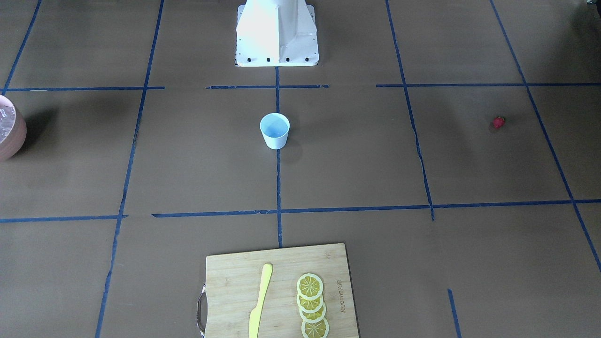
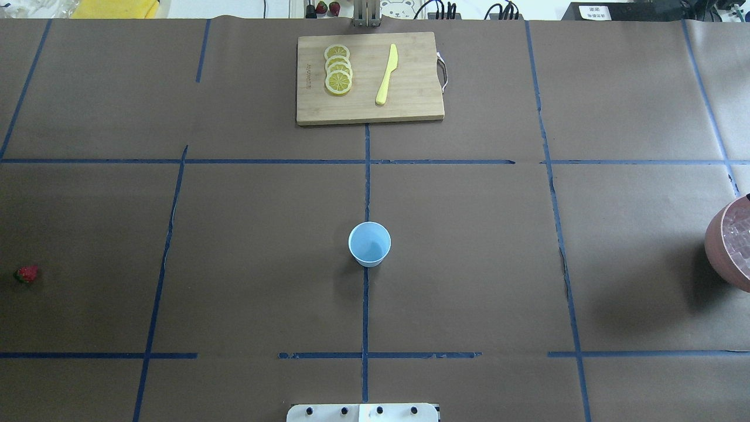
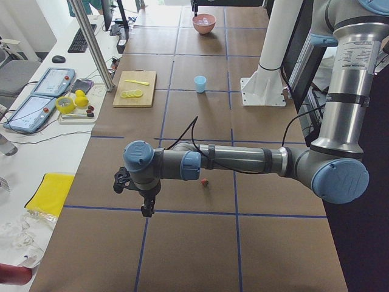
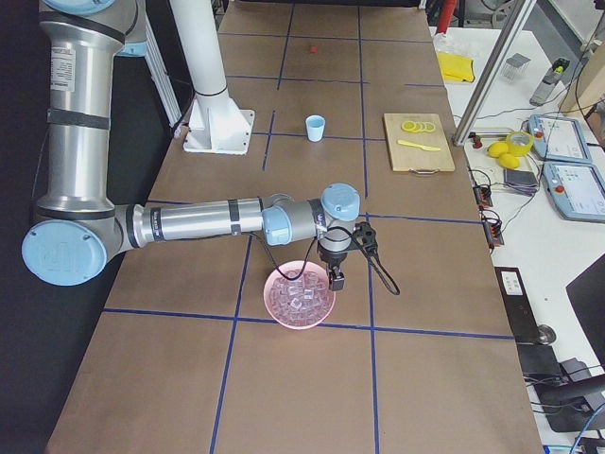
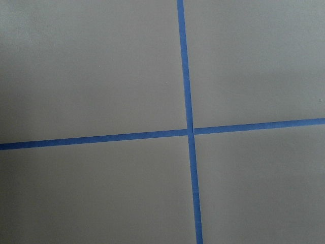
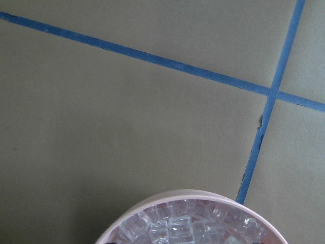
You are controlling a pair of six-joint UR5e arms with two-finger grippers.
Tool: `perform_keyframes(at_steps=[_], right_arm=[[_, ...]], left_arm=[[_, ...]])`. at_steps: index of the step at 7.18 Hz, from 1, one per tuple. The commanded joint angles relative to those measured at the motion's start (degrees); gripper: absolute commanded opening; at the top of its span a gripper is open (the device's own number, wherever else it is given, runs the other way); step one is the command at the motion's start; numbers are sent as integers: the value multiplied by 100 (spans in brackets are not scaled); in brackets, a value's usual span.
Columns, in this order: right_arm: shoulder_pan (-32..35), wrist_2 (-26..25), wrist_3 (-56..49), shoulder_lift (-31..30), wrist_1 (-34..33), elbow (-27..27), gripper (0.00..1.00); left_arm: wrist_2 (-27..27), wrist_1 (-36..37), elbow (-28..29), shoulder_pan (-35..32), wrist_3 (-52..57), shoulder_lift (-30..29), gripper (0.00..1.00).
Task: Put ice and strawberries in cup
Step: 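Lower the right gripper into the pink bowl of ice cubes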
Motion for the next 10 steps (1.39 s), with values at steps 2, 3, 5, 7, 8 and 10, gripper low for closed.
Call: perform_keyframes(at_steps=[2, 3, 5, 7, 8, 10], right_arm=[[-172, -47, -390, -2, 12, -241, 83], [-233, -56, -585, -1, 12, -268, 82], [-251, -56, -587, -10, 12, -286, 79], [-252, -56, -595, -124, 3, -321, 77], [-252, -56, -595, -211, 12, -321, 72], [-479, -282, -639, -204, 12, -312, 68]], left_arm=[[0, -7, -3, 0, 29, 3, 100], [0, -7, -3, 0, 30, 3, 100], [0, -7, -11, 0, 30, 3, 100], [0, -7, -11, 0, 30, 3, 100], [0, -7, -11, 0, 30, 3, 100], [0, -7, -20, 0, 30, 3, 100]])
